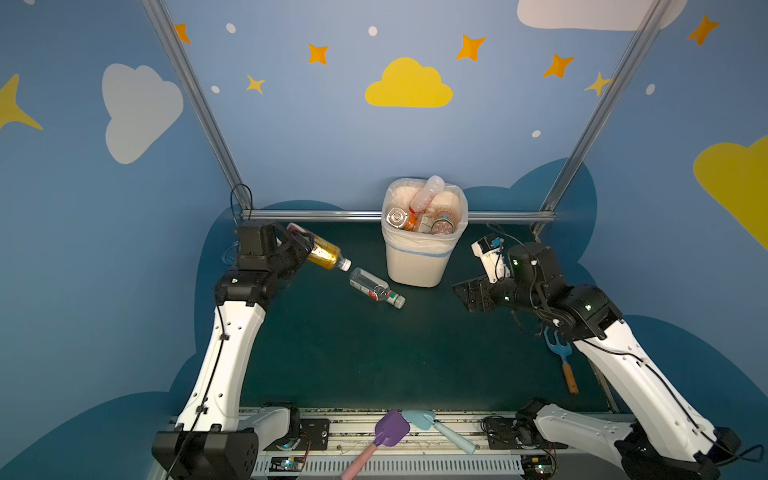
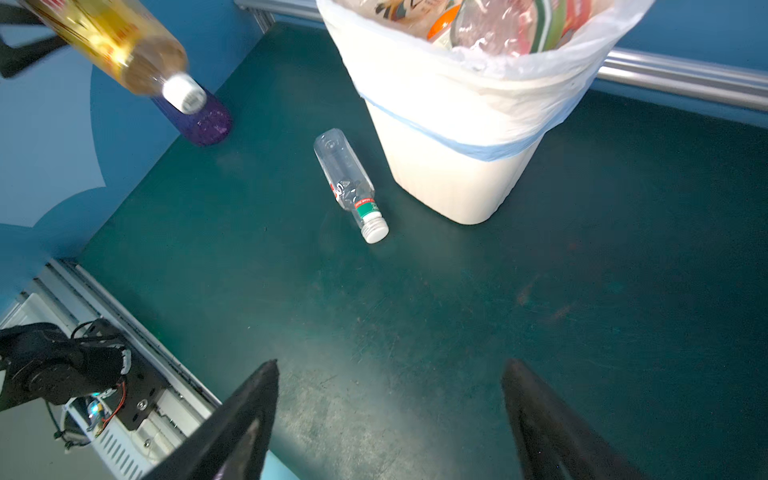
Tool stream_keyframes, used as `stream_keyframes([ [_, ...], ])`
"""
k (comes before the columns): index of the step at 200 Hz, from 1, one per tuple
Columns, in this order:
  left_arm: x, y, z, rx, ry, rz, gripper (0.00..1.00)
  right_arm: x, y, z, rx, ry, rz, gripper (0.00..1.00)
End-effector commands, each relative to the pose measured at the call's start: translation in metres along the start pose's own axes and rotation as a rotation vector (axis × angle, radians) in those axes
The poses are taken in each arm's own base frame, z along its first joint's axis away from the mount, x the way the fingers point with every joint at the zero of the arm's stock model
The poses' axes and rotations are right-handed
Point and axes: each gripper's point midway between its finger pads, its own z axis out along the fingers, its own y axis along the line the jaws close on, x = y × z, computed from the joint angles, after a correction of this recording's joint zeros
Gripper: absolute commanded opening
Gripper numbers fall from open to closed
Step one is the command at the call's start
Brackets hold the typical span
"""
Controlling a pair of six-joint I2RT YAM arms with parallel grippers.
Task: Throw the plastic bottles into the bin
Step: 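Lift the tea bottle with the left gripper and drop it into the bin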
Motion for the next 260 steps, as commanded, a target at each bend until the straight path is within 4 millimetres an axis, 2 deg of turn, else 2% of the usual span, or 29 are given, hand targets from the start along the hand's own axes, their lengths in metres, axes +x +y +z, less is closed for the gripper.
stream_keyframes([
  [1, -0.038, -0.041, -0.032, 0.059, -0.135, 0.140, 0.56, -0.012, -0.012, -0.011, 0.062, -0.074, 0.018, 0.85],
  [18, -0.057, -0.086, -0.041, 0.164, -0.187, 0.205, 0.55, -0.016, -0.016, -0.015, 0.084, -0.095, 0.017, 0.85],
  [35, -0.063, -0.130, -0.038, 0.242, -0.206, 0.298, 0.55, -0.020, -0.019, -0.018, 0.097, -0.104, 0.015, 0.85],
  [55, -0.060, -0.174, -0.015, 0.300, -0.195, 0.417, 0.55, -0.024, -0.020, -0.018, 0.105, -0.108, 0.011, 0.85],
  [72, -0.048, -0.209, 0.008, 0.332, -0.189, 0.536, 0.55, -0.027, -0.022, -0.015, 0.110, -0.100, 0.009, 0.85],
  [85, -0.033, -0.231, 0.033, 0.357, -0.170, 0.605, 0.55, -0.028, -0.023, -0.012, 0.113, -0.091, 0.006, 0.85],
  [91, -0.025, -0.237, 0.050, 0.360, -0.158, 0.628, 0.55, -0.028, -0.024, -0.010, 0.116, -0.086, 0.005, 0.85],
  [94, -0.022, -0.242, 0.052, 0.367, -0.164, 0.646, 0.55, -0.027, -0.024, -0.009, 0.118, -0.082, 0.004, 0.85],
  [100, -0.011, -0.242, 0.075, 0.352, -0.151, 0.679, 0.55, -0.028, -0.025, -0.008, 0.119, -0.079, 0.002, 0.85],
  [109, 0.001, -0.245, 0.095, 0.348, -0.152, 0.719, 0.56, -0.028, -0.026, -0.005, 0.122, -0.072, 0.001, 0.85],
  [115, 0.011, -0.241, 0.113, 0.333, -0.135, 0.731, 0.66, -0.029, -0.027, -0.004, 0.124, -0.069, -0.001, 0.85],
  [126, 0.029, -0.230, 0.141, 0.308, -0.095, 0.756, 0.98, -0.029, -0.028, -0.001, 0.126, -0.061, -0.006, 0.85],
  [143, 0.058, -0.223, 0.160, 0.295, -0.031, 0.805, 1.00, -0.027, -0.032, 0.002, 0.131, -0.044, -0.008, 0.85],
  [156, 0.068, -0.224, 0.157, 0.289, -0.016, 0.831, 1.00, -0.026, -0.034, 0.004, 0.130, -0.034, -0.002, 0.85],
  [164, 0.068, -0.228, 0.151, 0.288, -0.028, 0.842, 1.00, -0.025, -0.035, 0.005, 0.129, -0.027, 0.001, 0.85],
  [211, 0.036, -0.251, 0.085, 0.322, -0.134, 0.836, 1.00, -0.026, -0.033, -0.002, 0.112, -0.055, 0.019, 0.85],
  [234, 0.028, -0.244, 0.066, 0.284, -0.139, 0.830, 1.00, -0.024, -0.032, -0.004, 0.103, -0.058, 0.023, 0.85],
  [260, 0.018, -0.225, 0.051, 0.204, -0.158, 0.828, 1.00, -0.021, -0.028, -0.005, 0.078, -0.056, 0.032, 0.85],
])
